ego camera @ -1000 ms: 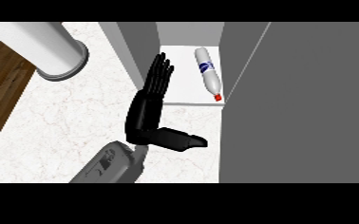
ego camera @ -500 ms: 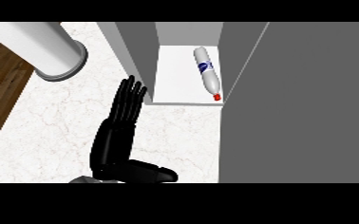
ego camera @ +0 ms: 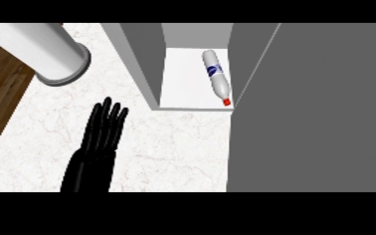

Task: Pick up the bottled water, place it into the cabinet and close the cabinet

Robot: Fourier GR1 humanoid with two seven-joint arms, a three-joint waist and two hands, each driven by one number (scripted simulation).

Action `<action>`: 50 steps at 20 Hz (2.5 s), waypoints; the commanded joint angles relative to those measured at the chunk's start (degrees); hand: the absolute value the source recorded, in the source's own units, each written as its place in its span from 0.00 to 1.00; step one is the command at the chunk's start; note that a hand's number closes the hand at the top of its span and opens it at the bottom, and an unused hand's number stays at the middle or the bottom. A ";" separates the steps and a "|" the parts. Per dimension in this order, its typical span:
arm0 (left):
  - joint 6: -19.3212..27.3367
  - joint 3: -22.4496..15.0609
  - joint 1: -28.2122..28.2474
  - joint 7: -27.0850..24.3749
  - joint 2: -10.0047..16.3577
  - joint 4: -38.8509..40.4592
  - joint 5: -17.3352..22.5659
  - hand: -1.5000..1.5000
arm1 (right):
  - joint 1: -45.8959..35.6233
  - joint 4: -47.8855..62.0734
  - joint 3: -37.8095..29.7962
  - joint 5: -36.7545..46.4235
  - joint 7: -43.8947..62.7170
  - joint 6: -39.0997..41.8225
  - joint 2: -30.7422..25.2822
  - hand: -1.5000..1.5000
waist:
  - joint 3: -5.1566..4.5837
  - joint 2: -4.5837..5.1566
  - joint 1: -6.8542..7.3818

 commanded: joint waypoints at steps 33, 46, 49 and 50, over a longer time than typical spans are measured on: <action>-14.75 13.94 14.38 -5.15 10.93 -4.77 9.77 0.00 | -44.03 7.01 19.55 13.14 26.61 -16.42 10.21 1.00 | -0.57 0.47 2.89; -17.61 15.71 15.49 -5.07 12.64 -6.95 11.69 0.00 | -43.77 8.23 17.09 8.60 26.55 -15.19 10.19 1.00 | -0.55 1.22 4.99; -18.48 15.73 15.73 -4.63 13.51 -6.29 11.60 0.00 | -43.46 9.07 16.74 6.34 25.88 -15.34 10.20 1.00 | -0.53 1.79 5.56; -18.59 15.52 15.38 -5.26 12.71 -5.95 11.63 0.00 | -43.51 9.79 16.71 5.20 26.04 -15.03 10.21 1.00 | -0.59 2.10 5.78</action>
